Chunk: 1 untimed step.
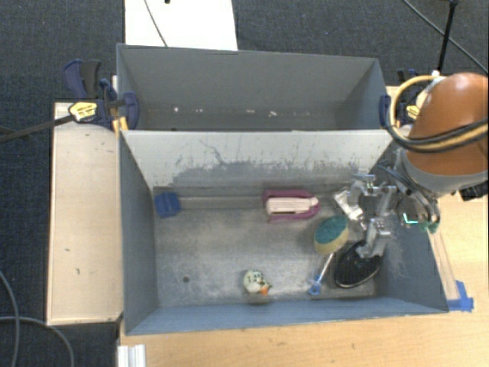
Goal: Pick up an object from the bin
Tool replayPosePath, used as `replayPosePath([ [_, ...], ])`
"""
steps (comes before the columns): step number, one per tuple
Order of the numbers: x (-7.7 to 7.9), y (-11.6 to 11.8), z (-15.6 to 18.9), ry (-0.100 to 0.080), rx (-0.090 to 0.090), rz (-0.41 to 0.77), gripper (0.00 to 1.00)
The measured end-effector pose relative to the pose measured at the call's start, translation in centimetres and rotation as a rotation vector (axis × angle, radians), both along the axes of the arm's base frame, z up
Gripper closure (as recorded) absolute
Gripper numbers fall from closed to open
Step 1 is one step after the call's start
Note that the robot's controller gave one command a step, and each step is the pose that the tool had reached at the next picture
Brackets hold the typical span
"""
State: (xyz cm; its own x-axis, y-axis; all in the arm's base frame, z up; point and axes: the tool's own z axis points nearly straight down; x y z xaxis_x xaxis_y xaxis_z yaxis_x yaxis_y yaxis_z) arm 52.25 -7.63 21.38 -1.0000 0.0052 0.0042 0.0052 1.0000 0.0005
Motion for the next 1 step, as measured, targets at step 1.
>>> replayPosePath([
  [1, 2.42, -2.69, -12.75, -0.004, 0.002, 0.122, 0.00],
])
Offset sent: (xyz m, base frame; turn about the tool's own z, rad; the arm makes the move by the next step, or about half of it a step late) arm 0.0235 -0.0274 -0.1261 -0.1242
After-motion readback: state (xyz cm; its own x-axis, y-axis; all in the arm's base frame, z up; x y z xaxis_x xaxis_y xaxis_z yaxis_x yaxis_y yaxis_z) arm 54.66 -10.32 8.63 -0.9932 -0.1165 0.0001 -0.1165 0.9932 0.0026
